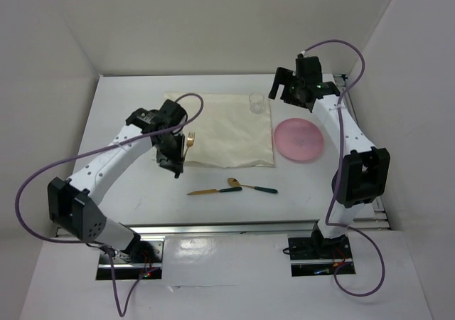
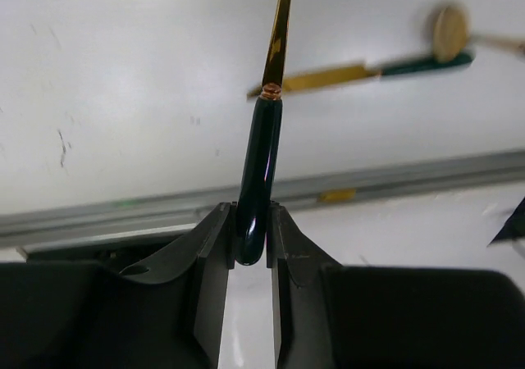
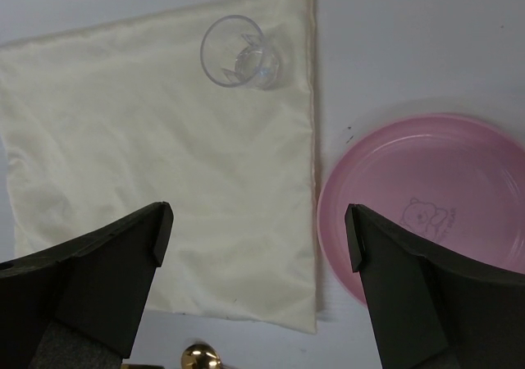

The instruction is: Set the dinner table for one person

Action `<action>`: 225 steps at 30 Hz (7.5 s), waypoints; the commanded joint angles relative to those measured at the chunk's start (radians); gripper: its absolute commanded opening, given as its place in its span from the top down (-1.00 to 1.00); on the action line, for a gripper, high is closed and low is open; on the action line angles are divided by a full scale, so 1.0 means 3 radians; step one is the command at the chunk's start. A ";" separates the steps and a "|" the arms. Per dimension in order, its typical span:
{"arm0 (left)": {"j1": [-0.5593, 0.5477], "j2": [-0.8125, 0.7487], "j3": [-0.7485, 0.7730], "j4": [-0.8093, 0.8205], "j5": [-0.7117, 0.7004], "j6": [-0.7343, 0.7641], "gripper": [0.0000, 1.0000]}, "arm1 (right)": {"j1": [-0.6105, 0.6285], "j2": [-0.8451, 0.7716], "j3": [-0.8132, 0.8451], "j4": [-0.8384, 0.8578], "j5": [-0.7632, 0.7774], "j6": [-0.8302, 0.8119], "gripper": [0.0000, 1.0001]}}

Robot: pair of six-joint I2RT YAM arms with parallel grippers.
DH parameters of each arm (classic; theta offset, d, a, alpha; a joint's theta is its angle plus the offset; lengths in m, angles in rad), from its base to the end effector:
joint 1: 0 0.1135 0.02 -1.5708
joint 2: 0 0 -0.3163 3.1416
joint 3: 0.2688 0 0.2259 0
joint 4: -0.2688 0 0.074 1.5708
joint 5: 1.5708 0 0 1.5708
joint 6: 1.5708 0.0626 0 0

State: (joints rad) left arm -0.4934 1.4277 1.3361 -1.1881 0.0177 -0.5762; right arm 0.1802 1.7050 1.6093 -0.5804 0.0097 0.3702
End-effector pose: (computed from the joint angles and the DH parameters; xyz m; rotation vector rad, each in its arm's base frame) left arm 0.2077 -0.1130 0.3355 -0.1159 2.8883 -0.2380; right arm 0.3852 0.0695 0.3804 0.2199 2.2517 0.2844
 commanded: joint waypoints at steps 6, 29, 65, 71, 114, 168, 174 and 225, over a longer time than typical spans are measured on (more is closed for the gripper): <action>0.0448 0.1232 0.1436 0.0560 -0.0544 -0.0027 1.00 | -0.0023 -0.0263 -0.0179 0.0114 -0.0094 0.0019 -1.00; 0.0740 0.2456 0.1463 0.1061 -0.0903 0.0106 1.00 | -0.0549 -0.0969 -0.1611 0.0084 0.0008 0.0473 -1.00; 0.0740 0.1004 0.1406 0.0770 -0.0775 0.0075 -0.54 | -0.0913 -0.0335 -0.2363 0.0820 0.0116 0.1103 -0.64; 0.0740 0.0891 0.1375 0.0805 -0.0744 0.0075 -0.52 | -0.0913 -0.0274 -0.2393 0.0851 0.0218 0.1200 0.02; 0.0678 0.0334 0.1182 0.0616 -0.0821 -0.0216 -0.52 | 0.0913 0.1240 0.0102 0.0575 -0.0007 0.0898 0.89; 0.0346 0.0446 0.0409 0.1005 -0.1005 -0.0426 -0.54 | 0.2687 -0.0300 -0.1765 0.0334 0.0197 -0.0809 -0.26; 0.0346 0.0416 0.0409 0.0974 -0.1066 -0.0426 -0.54 | 0.2769 -0.0049 -0.1672 0.0513 0.0305 -0.1172 -0.26; 0.0346 0.0283 0.1206 0.0780 -0.0934 -0.0329 -0.54 | 0.2897 -0.0411 -0.1667 0.0452 0.0207 -0.1326 1.00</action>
State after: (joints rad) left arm -0.3851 1.5547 1.6405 -0.9371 -0.2771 -0.6849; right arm 1.0401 1.6512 1.0626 -0.4160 0.0238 -0.0486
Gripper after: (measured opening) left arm 0.769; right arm 0.225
